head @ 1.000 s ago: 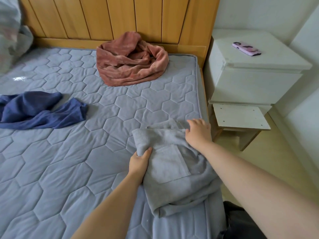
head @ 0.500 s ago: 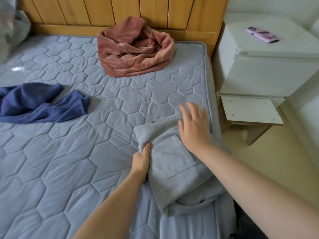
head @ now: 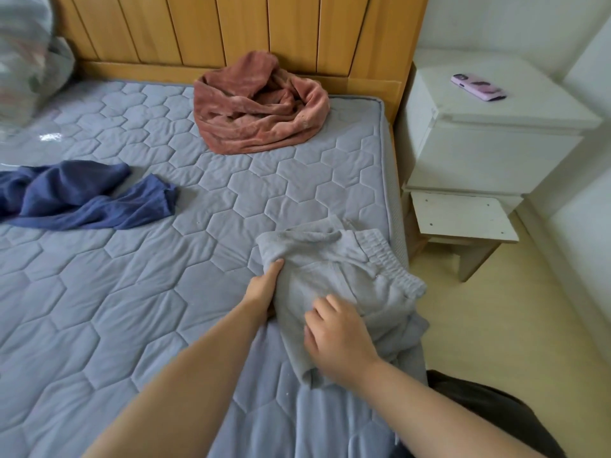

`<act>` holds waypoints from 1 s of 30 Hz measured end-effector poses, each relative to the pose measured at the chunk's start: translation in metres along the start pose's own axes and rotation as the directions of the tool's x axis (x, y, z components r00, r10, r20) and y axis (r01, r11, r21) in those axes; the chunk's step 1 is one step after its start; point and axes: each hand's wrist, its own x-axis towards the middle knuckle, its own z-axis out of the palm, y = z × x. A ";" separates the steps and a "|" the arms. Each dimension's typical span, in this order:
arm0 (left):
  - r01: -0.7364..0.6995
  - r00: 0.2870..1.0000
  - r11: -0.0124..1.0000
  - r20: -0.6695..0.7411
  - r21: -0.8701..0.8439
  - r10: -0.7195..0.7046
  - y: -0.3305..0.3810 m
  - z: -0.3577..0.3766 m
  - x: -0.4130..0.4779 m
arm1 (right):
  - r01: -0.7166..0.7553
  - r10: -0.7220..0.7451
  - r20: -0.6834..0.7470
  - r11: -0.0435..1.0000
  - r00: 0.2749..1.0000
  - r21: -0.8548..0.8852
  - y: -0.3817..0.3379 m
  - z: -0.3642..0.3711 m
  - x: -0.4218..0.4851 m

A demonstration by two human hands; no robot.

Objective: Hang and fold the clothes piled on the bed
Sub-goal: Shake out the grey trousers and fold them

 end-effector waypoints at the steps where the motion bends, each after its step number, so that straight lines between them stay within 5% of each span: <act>1: -0.055 0.998 0.993 -0.029 0.101 0.058 0.004 -0.004 0.000 | -0.046 0.048 0.049 0.999 0.998 -0.027 -0.008 0.000 -0.003; 3: -0.257 0.951 0.898 -0.072 0.358 0.301 0.008 -0.013 -0.002 | -0.239 0.252 0.179 0.967 0.951 -0.088 -0.022 0.004 -0.004; 5: -0.393 0.836 0.666 -0.055 0.633 0.546 0.009 -0.024 -0.002 | -0.388 0.425 0.317 0.905 0.848 -0.175 -0.037 0.006 0.001; 6: -0.429 0.753 0.508 -0.015 0.747 0.658 0.007 -0.032 0.000 | -0.433 0.485 0.423 0.874 0.766 -0.219 -0.046 0.004 0.005; 8: -0.493 0.542 0.032 0.278 0.870 0.793 0.004 -0.046 0.009 | -0.474 0.567 0.521 0.822 0.638 -0.315 -0.059 0.010 0.012; 10: -0.469 0.389 -0.434 0.621 0.769 0.680 0.003 -0.054 0.016 | -0.505 0.609 0.556 0.789 0.565 -0.350 -0.065 0.015 0.017; 12: -0.450 0.405 -0.636 0.778 0.627 0.481 0.008 -0.053 0.014 | -0.515 0.596 0.547 0.797 0.588 -0.315 -0.057 0.018 0.018; 15: -0.411 0.498 -0.698 0.786 0.587 0.367 0.014 -0.041 0.013 | -0.464 0.542 0.465 0.840 0.700 -0.281 -0.031 0.034 0.017; 18: -0.400 0.504 -0.672 0.762 0.623 0.406 0.019 -0.023 0.008 | -0.432 0.536 0.448 0.843 0.715 -0.320 -0.023 -0.017 0.034; 20: -0.454 0.552 -0.540 0.700 0.708 0.454 0.023 -0.010 0.003 | -0.413 0.519 0.417 0.852 0.747 -0.321 -0.008 -0.039 0.044; 24: -0.645 0.447 -0.247 0.619 0.723 0.646 0.044 0.030 -0.014 | -0.444 0.551 0.320 0.824 0.771 -0.352 0.033 -0.087 0.054; 26: -0.655 0.495 -0.122 0.546 0.745 0.676 0.067 0.060 -0.032 | -0.478 0.575 0.288 0.809 0.766 -0.343 0.057 -0.115 0.055; 28: -0.613 0.523 -0.141 0.532 0.778 0.666 0.092 0.095 -0.054 | -0.499 0.602 0.230 0.779 0.765 -0.379 0.086 -0.150 0.052; 30: -0.632 0.463 -0.241 0.609 0.737 0.644 0.115 0.135 -0.070 | -0.526 0.635 0.179 0.740 0.751 -0.419 0.124 -0.183 0.041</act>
